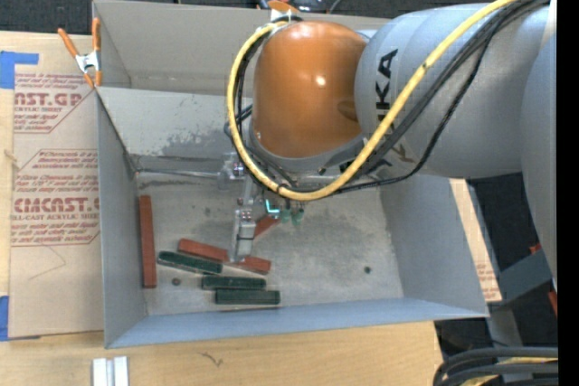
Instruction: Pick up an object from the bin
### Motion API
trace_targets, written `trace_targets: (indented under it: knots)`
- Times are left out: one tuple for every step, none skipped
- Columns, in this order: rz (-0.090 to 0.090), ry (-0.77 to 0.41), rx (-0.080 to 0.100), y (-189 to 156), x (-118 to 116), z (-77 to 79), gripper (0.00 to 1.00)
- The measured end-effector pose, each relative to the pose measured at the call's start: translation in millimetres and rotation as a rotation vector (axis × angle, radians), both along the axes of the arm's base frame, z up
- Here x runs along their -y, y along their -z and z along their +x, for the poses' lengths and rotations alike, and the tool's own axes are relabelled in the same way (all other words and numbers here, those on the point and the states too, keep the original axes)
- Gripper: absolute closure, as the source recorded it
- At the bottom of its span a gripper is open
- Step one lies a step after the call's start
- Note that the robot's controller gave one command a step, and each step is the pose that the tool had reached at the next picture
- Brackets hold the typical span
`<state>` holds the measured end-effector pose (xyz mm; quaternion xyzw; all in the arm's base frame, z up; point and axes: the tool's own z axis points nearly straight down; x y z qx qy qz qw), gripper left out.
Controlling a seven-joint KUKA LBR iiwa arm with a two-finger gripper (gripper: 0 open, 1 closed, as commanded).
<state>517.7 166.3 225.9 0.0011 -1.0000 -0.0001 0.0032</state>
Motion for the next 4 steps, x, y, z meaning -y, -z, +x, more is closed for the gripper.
trace_targets:
  knots:
    - [-0.001, -0.148, -0.001, 160, 15, -2.9, 0.0]
    - [0.001, -0.147, 0.007, 153, 15, 0.4, 1.0]
    - [0.003, -0.121, 0.015, 42, 4, 10.6, 1.0]
    - [0.003, -0.117, 0.017, -54, 2, 11.4, 1.0]
